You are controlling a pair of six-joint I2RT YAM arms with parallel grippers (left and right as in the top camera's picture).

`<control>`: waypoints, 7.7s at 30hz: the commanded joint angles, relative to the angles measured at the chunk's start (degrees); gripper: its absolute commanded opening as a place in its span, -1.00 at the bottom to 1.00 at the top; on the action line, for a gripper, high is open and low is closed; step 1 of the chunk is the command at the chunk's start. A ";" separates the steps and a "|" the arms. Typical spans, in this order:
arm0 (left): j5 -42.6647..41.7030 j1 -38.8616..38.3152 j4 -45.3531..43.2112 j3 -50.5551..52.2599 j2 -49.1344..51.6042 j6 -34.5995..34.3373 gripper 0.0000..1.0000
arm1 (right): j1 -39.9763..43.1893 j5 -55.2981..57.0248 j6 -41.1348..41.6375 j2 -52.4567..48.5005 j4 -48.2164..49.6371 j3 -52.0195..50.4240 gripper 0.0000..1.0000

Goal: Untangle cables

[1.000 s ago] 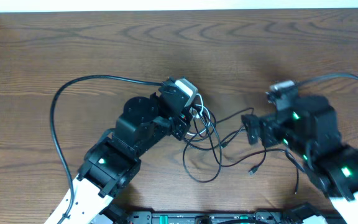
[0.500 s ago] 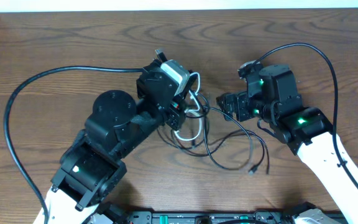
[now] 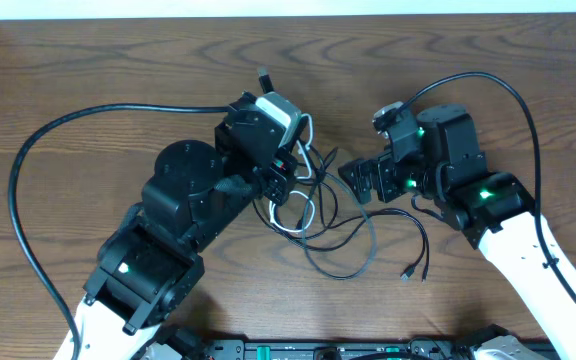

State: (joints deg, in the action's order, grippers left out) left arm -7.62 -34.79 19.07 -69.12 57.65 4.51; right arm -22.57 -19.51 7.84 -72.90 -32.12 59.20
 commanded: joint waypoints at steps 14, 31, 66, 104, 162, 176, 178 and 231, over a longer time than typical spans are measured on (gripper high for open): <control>1.03 0.98 -1.25 -0.98 6.80 0.39 -0.85 | 3.78 -16.63 -0.22 5.44 -1.16 1.18 0.96; 0.83 0.98 -5.79 -0.98 7.08 0.33 -0.85 | 0.24 -22.82 -0.20 5.49 -6.67 1.05 0.49; 5.05 31.85 0.46 -1.31 -5.33 0.11 -0.85 | 42.14 17.62 10.56 3.93 -15.56 1.03 -0.99; -28.55 58.45 0.31 -1.31 -2.75 -9.99 -0.85 | 68.04 -0.11 13.55 0.72 -17.49 13.11 -0.98; -40.85 16.06 -3.72 -1.31 6.34 -13.05 -0.85 | 10.38 -18.78 -11.04 -7.32 -11.69 13.09 0.26; -39.21 14.19 -3.78 -1.31 6.34 -13.38 -0.85 | -2.05 -15.21 -8.70 -15.69 -3.52 13.07 0.22; -37.31 14.19 -3.76 -1.31 6.32 -13.38 -0.85 | -3.30 -15.41 -8.70 -16.39 -2.34 13.07 0.19; -28.89 14.25 -4.44 -1.77 3.63 -13.88 -0.85 | -5.03 -19.30 -14.01 -16.52 6.27 11.93 -0.97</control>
State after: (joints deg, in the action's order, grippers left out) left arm -39.31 -20.43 14.31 -69.14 62.02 -9.06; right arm -27.66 -42.11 -9.76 -89.47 -26.13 71.20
